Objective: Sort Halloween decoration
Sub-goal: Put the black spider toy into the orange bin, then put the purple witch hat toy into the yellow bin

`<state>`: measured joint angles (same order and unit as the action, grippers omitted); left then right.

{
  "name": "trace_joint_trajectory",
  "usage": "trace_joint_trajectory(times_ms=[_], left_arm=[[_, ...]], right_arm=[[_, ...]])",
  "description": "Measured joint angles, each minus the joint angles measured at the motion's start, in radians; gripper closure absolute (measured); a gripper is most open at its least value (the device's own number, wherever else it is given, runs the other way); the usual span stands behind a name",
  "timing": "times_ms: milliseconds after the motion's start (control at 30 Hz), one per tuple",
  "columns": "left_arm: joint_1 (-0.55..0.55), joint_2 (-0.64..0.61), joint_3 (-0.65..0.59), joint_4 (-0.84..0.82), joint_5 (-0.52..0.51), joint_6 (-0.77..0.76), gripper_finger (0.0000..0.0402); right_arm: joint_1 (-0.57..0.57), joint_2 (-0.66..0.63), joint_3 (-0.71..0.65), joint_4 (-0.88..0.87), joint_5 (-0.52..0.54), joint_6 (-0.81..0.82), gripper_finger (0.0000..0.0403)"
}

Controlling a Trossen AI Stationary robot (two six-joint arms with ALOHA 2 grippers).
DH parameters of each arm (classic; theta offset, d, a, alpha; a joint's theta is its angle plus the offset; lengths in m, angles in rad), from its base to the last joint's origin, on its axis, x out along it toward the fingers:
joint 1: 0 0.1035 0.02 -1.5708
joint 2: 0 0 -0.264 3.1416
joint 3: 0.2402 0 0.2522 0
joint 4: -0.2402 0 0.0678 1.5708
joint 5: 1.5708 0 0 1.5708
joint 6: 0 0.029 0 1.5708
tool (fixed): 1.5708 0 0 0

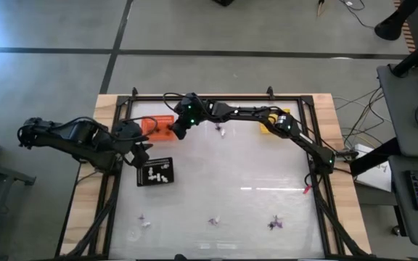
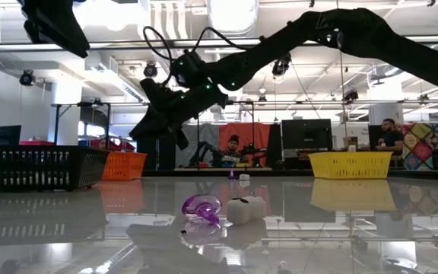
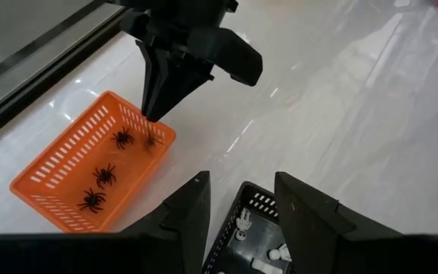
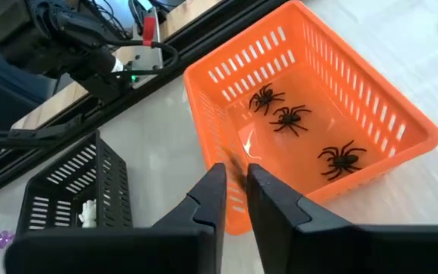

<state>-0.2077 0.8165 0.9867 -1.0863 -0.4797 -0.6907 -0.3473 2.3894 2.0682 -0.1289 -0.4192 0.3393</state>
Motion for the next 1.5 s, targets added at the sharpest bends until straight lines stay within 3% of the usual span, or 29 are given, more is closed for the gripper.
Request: trace_joint_trajectory(times_ms=[333, 667, 800, 1100, 1233, 1500], left_arm=[[0.0, 0.0, 0.0, 0.002, 0.0, 0.0, 0.0271], [0.0, 0.0, 0.0, 0.002, 0.002, 0.001, 0.0271], [0.0, 0.001, 0.0, 0.003, 0.002, 0.036, 0.0271], [0.0, 0.0, 0.0, 0.009, 0.076, 0.102, 0.0271], [0.0, 0.0, 0.0, 0.015, 0.08, 0.134, 0.0271], [0.0, 0.0, 0.0, 0.054, 0.106, 0.158, 0.0271]], right_arm=[[-0.007, -0.024, 0.0, -0.079, 0.0, -0.004, 0.0319], [-0.019, -0.073, 0.199, -0.705, 0.042, -0.266, 0.0324], [-0.016, -0.077, 0.258, -0.841, 0.156, -0.329, 0.0321], [-0.017, -0.096, 0.272, -1.148, 0.176, -0.337, 0.0321], [-0.03, -0.097, 0.26, -1.144, 0.195, -0.322, 0.0317], [-0.119, -0.097, 0.185, -1.024, 0.196, -0.136, 0.0316]])
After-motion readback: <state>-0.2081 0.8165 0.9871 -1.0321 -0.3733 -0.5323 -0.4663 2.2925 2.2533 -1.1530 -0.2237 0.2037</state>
